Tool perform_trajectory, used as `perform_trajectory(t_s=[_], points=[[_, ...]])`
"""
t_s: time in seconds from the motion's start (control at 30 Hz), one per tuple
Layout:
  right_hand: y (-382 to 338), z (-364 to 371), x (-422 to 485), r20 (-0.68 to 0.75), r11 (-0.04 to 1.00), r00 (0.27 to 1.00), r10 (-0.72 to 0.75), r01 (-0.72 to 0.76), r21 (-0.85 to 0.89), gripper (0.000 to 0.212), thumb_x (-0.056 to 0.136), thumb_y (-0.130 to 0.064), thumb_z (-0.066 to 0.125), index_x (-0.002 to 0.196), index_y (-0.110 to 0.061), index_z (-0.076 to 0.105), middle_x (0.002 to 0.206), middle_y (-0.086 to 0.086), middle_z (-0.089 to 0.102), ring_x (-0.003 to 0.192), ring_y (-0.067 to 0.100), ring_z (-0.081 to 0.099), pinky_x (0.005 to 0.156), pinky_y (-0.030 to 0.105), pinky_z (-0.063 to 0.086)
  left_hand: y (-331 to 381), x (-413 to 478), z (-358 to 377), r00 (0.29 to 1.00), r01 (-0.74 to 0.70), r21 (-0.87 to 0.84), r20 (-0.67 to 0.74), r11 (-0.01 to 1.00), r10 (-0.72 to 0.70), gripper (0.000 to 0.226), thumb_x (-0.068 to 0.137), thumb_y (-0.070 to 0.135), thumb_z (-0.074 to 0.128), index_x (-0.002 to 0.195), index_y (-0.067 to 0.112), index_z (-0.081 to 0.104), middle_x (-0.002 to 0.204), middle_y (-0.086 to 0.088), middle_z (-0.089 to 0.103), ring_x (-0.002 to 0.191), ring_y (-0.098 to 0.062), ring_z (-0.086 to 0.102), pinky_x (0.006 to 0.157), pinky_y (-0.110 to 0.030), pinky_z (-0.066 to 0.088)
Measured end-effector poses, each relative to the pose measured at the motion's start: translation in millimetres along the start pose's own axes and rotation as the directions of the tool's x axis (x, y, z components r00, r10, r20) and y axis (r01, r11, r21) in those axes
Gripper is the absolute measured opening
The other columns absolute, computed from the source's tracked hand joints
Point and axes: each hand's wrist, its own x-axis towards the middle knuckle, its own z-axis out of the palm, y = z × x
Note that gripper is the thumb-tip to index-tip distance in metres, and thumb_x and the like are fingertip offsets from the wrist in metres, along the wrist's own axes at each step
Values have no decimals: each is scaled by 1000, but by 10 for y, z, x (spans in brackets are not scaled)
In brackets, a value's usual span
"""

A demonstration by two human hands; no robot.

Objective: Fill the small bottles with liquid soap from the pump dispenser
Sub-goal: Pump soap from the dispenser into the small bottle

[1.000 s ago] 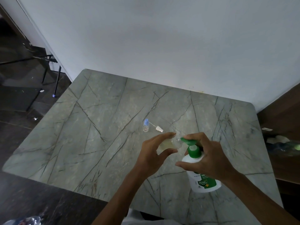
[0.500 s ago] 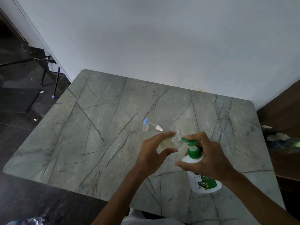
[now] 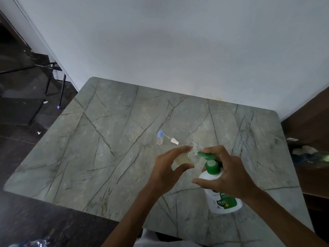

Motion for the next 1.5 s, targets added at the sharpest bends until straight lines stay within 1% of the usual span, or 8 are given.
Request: perform_trajectory(t_s=[0.27, 0.57, 0.7, 0.93, 1.1, 1.23, 1.37, 1.5], points=[[-11, 10, -35, 20, 1000, 1000, -4, 5, -19, 74, 62, -50, 84, 121, -32, 42, 92, -24, 61, 82, -2, 67, 69, 9, 54, 17, -19, -10, 1000, -6, 11, 2, 1000, 6, 52, 80, 46, 64, 125, 20, 61, 119, 20, 59, 106, 21, 51, 88, -3, 40], [-62, 13, -24, -10, 1000, 1000, -7, 6, -24, 64, 62, -54, 82, 108, -29, 46, 85, -25, 60, 78, -5, 66, 64, 5, 50, 19, -44, -14, 1000, 3, 9, 19, 1000, -3, 49, 79, 35, 73, 125, 22, 61, 118, 21, 59, 105, 19, 53, 87, -3, 41], [-72, 9, -20, -23, 999, 1000, -10, 9, -30, 59, 64, -64, 76, 102, -27, 48, 79, -17, 62, 75, -2, 65, 61, 5, 50, 5, -75, -5, 999, 0, 2, 32, 1000, 0, 50, 79, 32, 75, 125, 24, 60, 118, 18, 62, 106, 12, 57, 89, -8, 45], [-21, 15, -39, 13, 1000, 1000, 24, -24, 4, 72, 60, -55, 84, 117, -35, 45, 84, -12, 69, 75, 2, 69, 65, 20, 58, 10, -55, -30, 1000, -5, 19, 16, 1000, 4, 50, 78, 30, 76, 126, 24, 61, 118, 19, 61, 105, 3, 60, 87, -6, 44], [-35, 14, -63, 37, 1000, 999, 16, -17, 25, 79, 59, -48, 88, 121, -48, 39, 82, -10, 69, 74, 3, 69, 65, 20, 58, -1, -40, -60, 1000, -25, 34, 5, 999, 25, 50, 78, 26, 78, 125, 23, 61, 119, 20, 59, 104, 19, 53, 85, -3, 42], [-32, 18, -68, 42, 998, 999, 30, -32, 49, 81, 59, -44, 90, 122, -39, 40, 80, -9, 69, 71, 5, 70, 63, 23, 59, -8, -42, -60, 1000, -24, 34, 8, 999, 24, 50, 79, 29, 76, 126, 24, 60, 119, 23, 58, 102, 19, 53, 85, -3, 41], [-46, 8, -67, 39, 997, 999, 37, -39, 64, 79, 57, -46, 90, 118, -43, 40, 81, -8, 70, 73, 5, 70, 63, 23, 59, -7, -40, -78, 1000, -22, 43, 10, 999, 21, 50, 78, 30, 76, 126, 25, 60, 118, 29, 55, 103, 22, 51, 83, 1, 38], [-57, 4, -45, 59, 998, 998, 22, -25, 60, 77, 58, -48, 89, 118, -35, 41, 83, -12, 70, 72, 3, 70, 62, 23, 59, -13, -33, -106, 999, -36, 44, 18, 998, 35, 50, 78, 28, 76, 126, 23, 61, 119, 29, 53, 103, 24, 49, 82, 2, 37]])
